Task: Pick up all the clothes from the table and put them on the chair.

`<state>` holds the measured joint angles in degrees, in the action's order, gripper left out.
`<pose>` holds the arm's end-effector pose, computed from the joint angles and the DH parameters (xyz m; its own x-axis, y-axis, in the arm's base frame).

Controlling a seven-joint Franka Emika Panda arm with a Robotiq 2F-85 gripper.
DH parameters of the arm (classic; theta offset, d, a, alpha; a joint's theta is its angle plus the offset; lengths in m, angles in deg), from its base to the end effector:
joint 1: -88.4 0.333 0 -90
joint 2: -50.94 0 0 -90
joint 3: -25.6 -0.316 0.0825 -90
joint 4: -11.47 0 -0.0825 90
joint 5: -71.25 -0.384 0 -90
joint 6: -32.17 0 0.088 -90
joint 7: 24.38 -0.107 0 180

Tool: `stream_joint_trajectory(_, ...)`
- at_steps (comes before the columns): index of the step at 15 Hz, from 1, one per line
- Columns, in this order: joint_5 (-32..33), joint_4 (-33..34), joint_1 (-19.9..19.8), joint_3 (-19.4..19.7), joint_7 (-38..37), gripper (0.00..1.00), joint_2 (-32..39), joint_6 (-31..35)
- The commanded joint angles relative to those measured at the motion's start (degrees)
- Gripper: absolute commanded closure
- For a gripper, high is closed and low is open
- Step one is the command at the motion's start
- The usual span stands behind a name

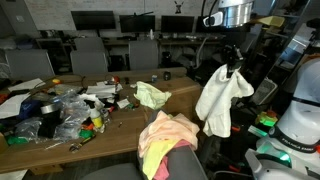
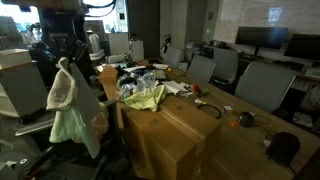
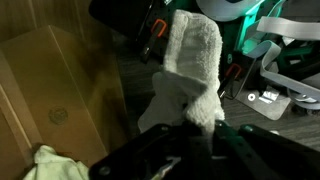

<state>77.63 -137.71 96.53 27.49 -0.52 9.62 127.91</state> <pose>0.3074 0.0224 0.4627 0.8254 0.5172 -0.2265 0.5293 -0.8484 -0.0083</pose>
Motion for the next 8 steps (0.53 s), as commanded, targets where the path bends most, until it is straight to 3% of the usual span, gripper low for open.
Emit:
stream_joint_trajectory(1, -1.03, 2.77, 3.48, -1.23, 2.09, 0.98, 1.67, -3.35)
stream_joint_trajectory(8, -1.26, 7.04, 9.02, -3.02, 7.32, 0.98, 7.58, -7.74)
